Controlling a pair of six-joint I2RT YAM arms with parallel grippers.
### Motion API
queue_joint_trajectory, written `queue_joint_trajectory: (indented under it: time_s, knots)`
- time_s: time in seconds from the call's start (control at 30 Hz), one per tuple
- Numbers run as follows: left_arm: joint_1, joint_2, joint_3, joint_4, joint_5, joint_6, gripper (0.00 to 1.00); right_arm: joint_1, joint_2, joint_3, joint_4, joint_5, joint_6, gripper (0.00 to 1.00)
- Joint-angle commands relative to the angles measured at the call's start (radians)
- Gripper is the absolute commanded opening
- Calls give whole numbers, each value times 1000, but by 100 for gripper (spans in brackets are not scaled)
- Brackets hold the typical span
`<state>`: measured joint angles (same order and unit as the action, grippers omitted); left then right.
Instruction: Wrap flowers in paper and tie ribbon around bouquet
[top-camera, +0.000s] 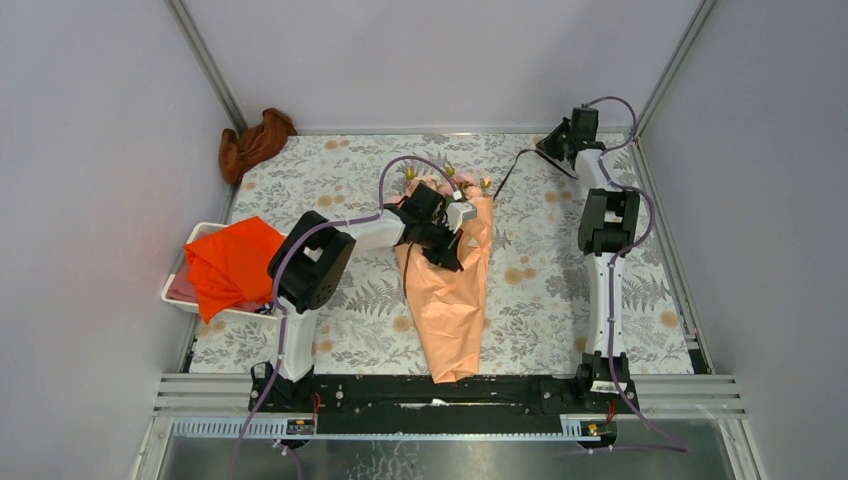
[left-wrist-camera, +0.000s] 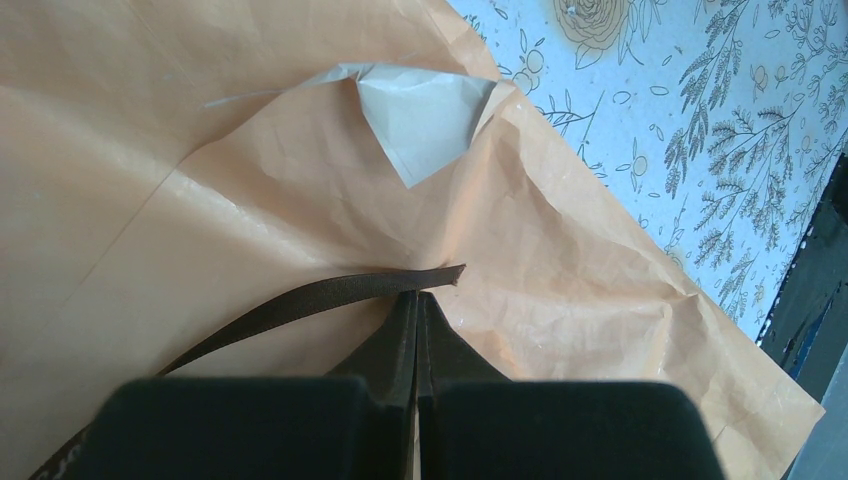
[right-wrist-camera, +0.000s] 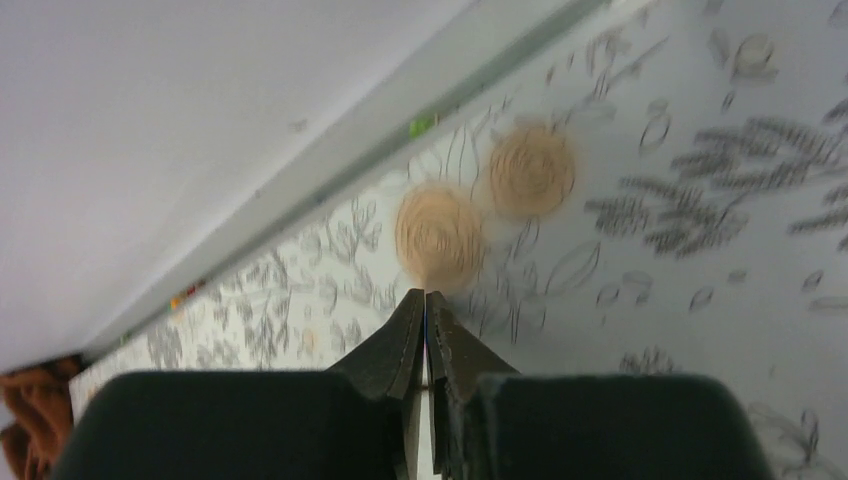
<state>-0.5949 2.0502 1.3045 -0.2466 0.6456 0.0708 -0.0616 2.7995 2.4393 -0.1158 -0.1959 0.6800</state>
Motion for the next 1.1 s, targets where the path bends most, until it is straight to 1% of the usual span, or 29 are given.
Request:
queue_joint_trajectory:
  time_s: [0.0,0.13,0.17,0.2,0.3,0.4,0.47,0.53,0.63,0.77,0.8,0.83,0.87,0.93,0.97,1.0,1.07]
  knots:
    - [-3,10,-2,-29,-41,25,0,8,-82,-109,-298,-137,-128,10]
    - [-3,0,-6,-28,-50,27,0,13,-145,-173,-474,-182,-266,9]
    - [-3,-3,-7,-28,-51,28,0,15,-183,-231,-493,-186,-298,9]
    - [-3,-5,-7,-28,-52,28,0,18,-228,-344,-494,-182,-325,9]
    - [-3,-4,-5,-29,-54,25,0,23,-428,-651,-430,-151,-377,9]
    - [-3,-3,-3,-29,-47,23,0,29,-592,-893,-390,-150,-426,9]
    - [-4,-4,-2,-29,-48,25,0,31,-676,-982,-418,-140,-458,9]
    - [-3,-5,-2,-29,-52,27,0,42,-748,-1009,-478,-114,-515,10]
    - [-3,-8,-5,-28,-50,29,0,46,-860,-1036,-503,-84,-530,19]
    - [-3,-7,-5,-29,-54,28,0,55,-990,-1101,-449,78,-493,33]
    - [-4,-7,-5,-29,-51,27,0,55,-1011,-1123,-424,89,-494,37]
    - [-5,-8,-5,-28,-49,27,0,69,-1031,-1151,-390,86,-498,45]
    - [-5,-9,-4,-29,-49,27,0,94,-1045,-1180,-354,87,-501,55]
    - [-4,-11,-5,-28,-50,29,0,132,-1050,-1218,-292,93,-518,70]
    - [-5,-11,-6,-29,-50,28,0,150,-1040,-1217,-277,111,-526,75]
    - [-5,-10,-6,-29,-50,26,0,166,-1022,-1207,-277,131,-532,78]
    - [-6,-13,-7,-32,-49,24,0,182,-981,-1175,-298,227,-532,80]
